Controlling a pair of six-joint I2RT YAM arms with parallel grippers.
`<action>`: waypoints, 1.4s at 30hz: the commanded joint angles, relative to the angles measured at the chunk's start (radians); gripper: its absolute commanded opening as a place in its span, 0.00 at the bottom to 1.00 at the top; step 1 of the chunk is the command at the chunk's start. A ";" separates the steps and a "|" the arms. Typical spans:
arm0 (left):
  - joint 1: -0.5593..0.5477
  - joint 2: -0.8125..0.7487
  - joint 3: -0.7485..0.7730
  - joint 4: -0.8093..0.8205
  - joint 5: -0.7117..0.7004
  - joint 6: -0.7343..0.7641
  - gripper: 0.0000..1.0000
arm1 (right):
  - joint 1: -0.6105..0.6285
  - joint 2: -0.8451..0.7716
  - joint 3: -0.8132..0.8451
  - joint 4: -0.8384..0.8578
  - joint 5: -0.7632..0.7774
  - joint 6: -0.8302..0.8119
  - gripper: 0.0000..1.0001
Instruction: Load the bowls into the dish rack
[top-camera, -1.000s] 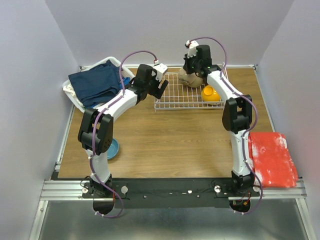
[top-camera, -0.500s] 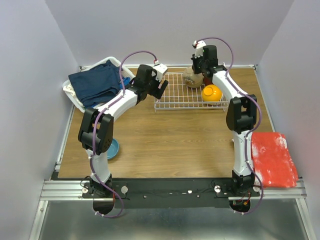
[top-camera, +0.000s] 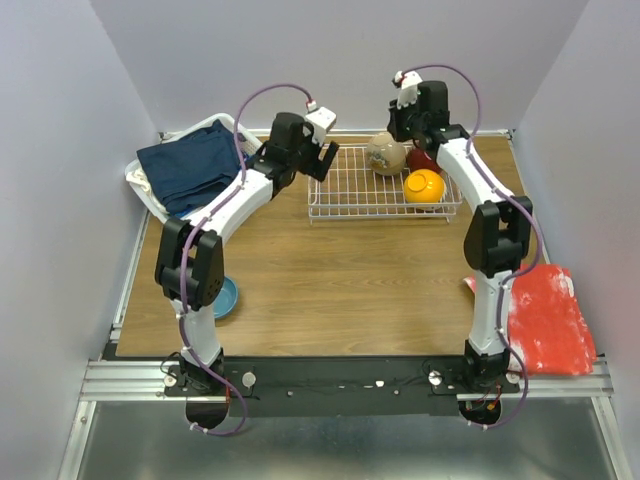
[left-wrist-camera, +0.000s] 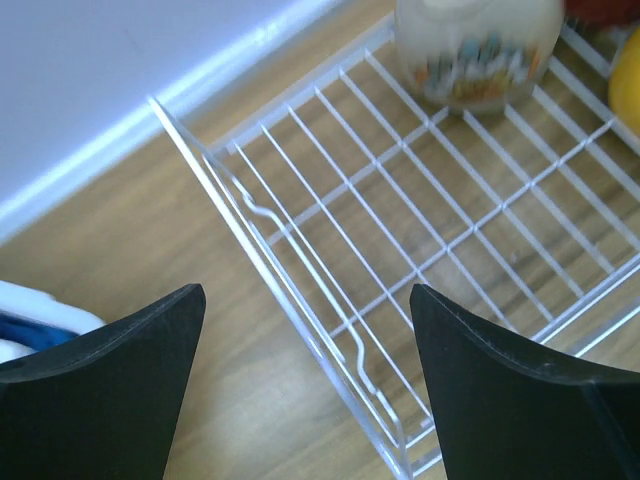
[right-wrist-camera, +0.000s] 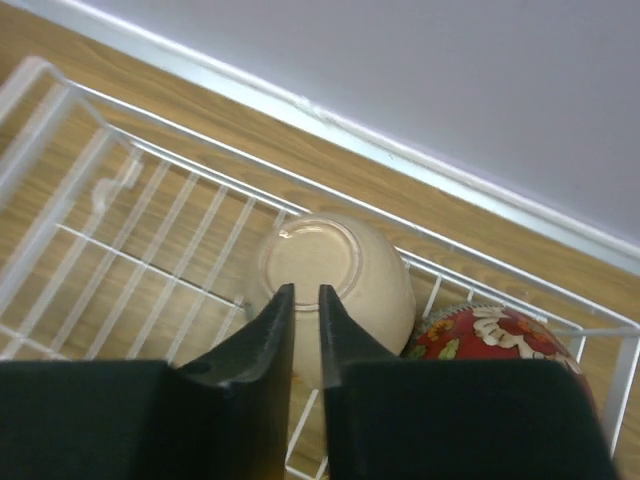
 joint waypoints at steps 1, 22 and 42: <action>0.012 -0.154 0.129 -0.040 -0.023 0.047 0.95 | -0.001 -0.151 -0.030 -0.017 -0.184 -0.025 0.31; 0.524 -0.585 -0.242 -0.347 -0.194 -0.059 0.99 | 0.583 -0.081 0.018 -0.526 -0.405 -0.722 0.46; 0.731 -0.854 -0.444 -0.573 -0.235 -0.238 0.99 | 0.904 0.237 0.273 -0.551 -0.307 -0.834 0.55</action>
